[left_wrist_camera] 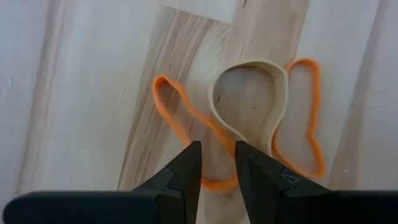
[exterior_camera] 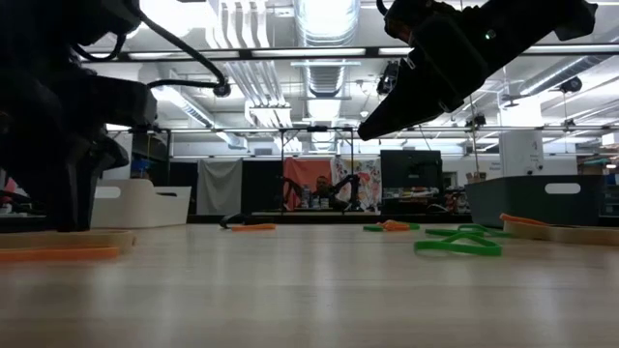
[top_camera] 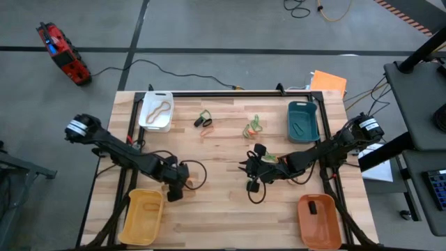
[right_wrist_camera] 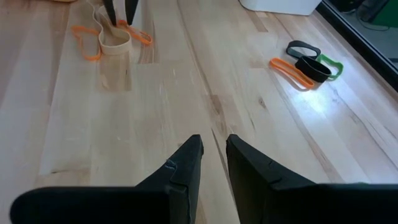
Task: Sort rubber bands into baskets
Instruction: Put the orange rubber band into the yellow bin
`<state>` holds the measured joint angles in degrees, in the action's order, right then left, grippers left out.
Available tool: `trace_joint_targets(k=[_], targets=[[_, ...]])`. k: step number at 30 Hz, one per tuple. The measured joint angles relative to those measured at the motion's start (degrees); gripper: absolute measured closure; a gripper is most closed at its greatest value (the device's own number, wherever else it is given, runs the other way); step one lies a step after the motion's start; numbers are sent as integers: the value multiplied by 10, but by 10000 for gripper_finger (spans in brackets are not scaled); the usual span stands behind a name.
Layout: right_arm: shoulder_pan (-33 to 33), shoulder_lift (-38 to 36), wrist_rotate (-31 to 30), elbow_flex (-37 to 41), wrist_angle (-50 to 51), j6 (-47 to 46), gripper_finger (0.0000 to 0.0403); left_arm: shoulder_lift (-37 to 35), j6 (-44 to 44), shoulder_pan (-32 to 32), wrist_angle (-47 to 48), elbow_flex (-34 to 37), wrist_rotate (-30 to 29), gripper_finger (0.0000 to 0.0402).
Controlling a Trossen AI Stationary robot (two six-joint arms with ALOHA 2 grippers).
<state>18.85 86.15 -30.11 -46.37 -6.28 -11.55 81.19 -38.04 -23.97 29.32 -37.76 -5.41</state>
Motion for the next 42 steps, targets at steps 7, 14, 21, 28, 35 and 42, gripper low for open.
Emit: trace_joint_targets(k=[7,14,21,28,35,42], targets=[[0,0,0,0,0,0,335,17,0,0,-2,0,0,319],[0,0,0,0,0,0,335,25,-2,1,13,0,-50,319],[0,0,0,0,0,-6,335,30,-4,1,21,0,-60,320],[0,0,0,1,0,-5,335,28,0,1,7,15,-60,387],[0,0,0,3,0,-5,335,27,9,1,15,10,-62,401],[0,0,0,3,0,-5,335,21,36,1,82,-37,-76,401]])
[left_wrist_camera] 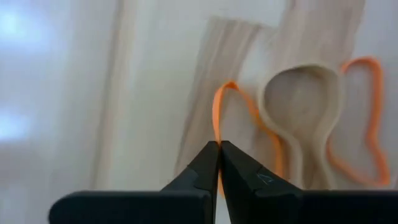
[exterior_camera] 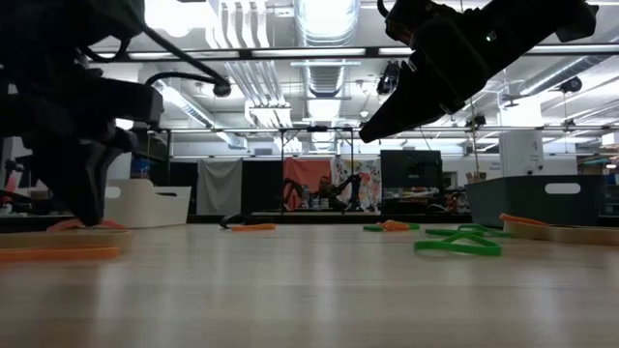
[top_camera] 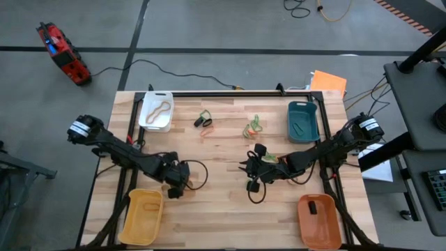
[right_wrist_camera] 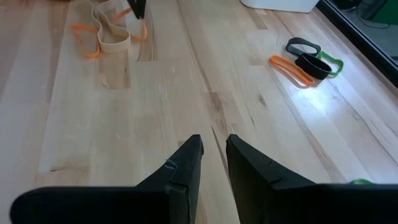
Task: Sort rubber bands into baskets
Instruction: Put the orange rubber band into the yellow bin
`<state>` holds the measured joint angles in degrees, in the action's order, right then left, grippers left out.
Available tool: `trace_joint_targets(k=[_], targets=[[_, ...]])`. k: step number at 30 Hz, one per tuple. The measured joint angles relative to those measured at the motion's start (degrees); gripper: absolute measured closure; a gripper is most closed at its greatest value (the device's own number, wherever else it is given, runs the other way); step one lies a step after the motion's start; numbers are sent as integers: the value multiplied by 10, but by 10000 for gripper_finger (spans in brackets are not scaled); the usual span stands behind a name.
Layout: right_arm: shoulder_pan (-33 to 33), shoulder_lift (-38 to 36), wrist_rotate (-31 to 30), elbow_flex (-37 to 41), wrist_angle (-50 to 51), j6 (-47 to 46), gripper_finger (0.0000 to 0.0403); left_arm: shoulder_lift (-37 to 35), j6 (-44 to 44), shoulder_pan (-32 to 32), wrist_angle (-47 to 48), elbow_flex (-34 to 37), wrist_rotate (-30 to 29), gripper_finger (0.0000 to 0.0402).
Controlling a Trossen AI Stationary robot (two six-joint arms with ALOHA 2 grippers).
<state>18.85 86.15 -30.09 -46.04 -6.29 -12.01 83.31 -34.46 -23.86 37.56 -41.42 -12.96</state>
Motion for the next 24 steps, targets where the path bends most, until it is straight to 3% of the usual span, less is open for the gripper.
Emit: trace_joint_targets(k=[8,15,24], targets=[[0,0,0,0,0,0,335,-9,46,-1,71,-67,-1,401],[0,0,0,1,0,-3,335,-16,89,-11,205,-184,-21,401],[0,0,0,2,0,-8,335,-19,75,-95,371,-341,18,401]])
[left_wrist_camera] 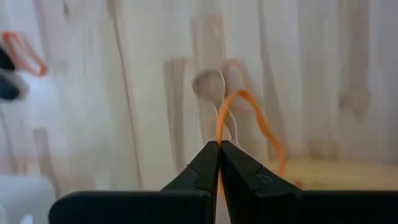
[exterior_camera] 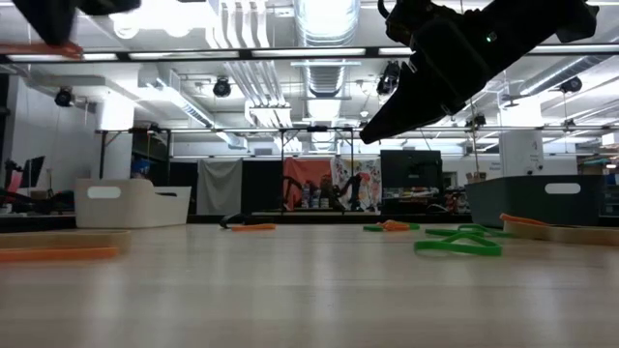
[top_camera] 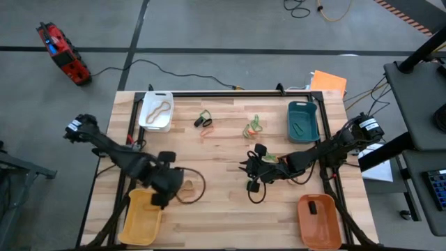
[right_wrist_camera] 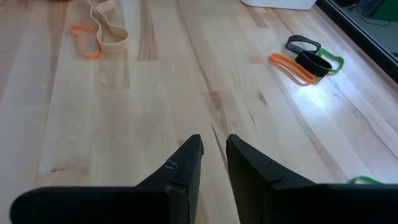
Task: Sort rubber bands into baskets
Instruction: Put the orange rubber band into the yellow bin
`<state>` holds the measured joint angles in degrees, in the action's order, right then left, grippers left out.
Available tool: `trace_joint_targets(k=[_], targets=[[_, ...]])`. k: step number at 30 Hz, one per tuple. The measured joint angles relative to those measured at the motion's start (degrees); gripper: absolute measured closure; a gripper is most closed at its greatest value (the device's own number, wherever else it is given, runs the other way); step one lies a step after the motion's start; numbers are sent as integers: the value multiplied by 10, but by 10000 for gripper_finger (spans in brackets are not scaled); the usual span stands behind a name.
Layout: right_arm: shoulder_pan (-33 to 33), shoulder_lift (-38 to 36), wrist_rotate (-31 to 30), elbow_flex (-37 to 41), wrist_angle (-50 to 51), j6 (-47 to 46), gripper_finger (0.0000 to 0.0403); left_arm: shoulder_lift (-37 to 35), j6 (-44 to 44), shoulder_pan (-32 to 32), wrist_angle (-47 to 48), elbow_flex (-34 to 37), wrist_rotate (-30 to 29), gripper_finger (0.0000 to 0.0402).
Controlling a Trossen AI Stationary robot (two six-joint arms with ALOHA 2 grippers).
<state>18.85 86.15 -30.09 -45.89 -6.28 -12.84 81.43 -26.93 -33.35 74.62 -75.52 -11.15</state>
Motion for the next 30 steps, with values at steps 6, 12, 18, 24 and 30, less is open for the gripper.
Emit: trace_joint_targets(k=[6,12,18,24,30], targets=[[0,0,0,0,0,-3,335,0,-128,-56,139,-56,30,401],[0,0,0,0,-4,-6,335,-1,-202,-102,143,-42,83,401],[0,0,0,0,-8,-6,335,-2,-279,-138,108,5,111,401],[0,0,0,0,-18,0,335,-2,-318,-160,41,55,120,401],[0,0,0,0,-18,0,335,-2,-355,-163,19,88,138,402]])
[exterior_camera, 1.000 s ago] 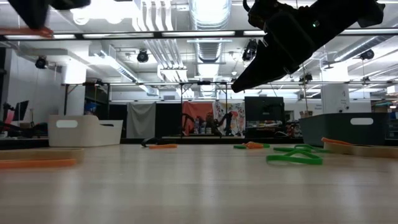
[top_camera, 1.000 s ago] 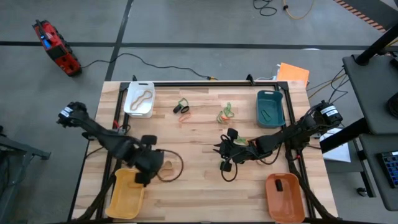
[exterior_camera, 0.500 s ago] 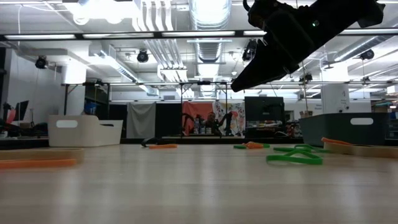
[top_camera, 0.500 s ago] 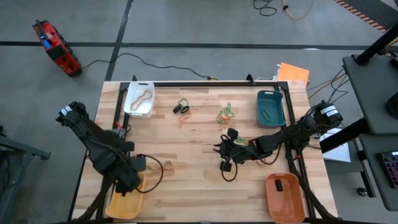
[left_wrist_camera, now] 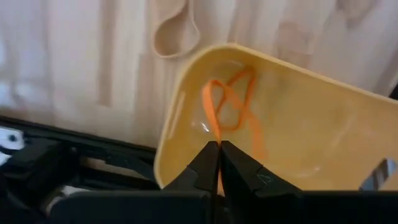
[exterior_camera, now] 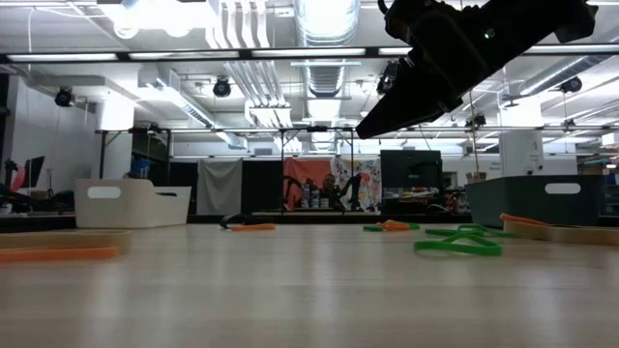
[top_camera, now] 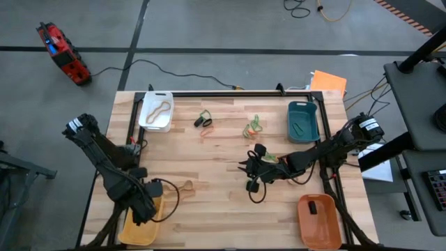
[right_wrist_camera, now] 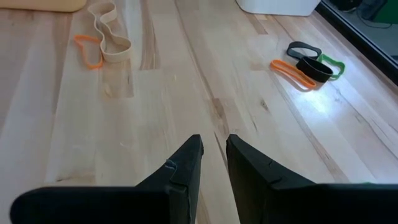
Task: Sort rubber bands into baskets
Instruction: Put the orange rubber band into the yellow bin, then put the black rubber band into the orange bin
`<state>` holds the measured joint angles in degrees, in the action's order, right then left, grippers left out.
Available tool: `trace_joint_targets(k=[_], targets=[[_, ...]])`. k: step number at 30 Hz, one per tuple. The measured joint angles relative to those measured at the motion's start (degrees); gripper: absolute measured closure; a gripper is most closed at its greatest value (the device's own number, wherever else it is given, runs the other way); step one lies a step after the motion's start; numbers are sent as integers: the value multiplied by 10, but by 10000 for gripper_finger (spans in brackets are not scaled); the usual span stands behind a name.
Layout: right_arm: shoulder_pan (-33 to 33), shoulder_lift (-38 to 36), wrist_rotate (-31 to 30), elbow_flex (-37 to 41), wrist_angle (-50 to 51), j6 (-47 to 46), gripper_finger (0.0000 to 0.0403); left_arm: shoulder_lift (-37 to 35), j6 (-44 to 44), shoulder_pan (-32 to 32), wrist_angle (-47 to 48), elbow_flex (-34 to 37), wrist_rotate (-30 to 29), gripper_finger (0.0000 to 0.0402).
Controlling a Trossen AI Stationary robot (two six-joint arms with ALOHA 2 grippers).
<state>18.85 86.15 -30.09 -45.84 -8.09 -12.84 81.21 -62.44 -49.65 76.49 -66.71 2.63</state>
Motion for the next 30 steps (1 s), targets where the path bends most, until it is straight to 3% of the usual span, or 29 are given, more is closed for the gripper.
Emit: trace_joint_targets(k=[4,10,24,30], targets=[[0,0,0,0,0,0,335,0,4,-3,-38,13,13,402],[0,0,0,0,0,0,335,-1,-22,-2,-35,12,-23,395],[0,0,0,0,-3,-2,335,0,-13,-3,-30,12,-27,304],[-8,0,0,0,-12,0,335,0,51,-3,-37,-9,-137,295]])
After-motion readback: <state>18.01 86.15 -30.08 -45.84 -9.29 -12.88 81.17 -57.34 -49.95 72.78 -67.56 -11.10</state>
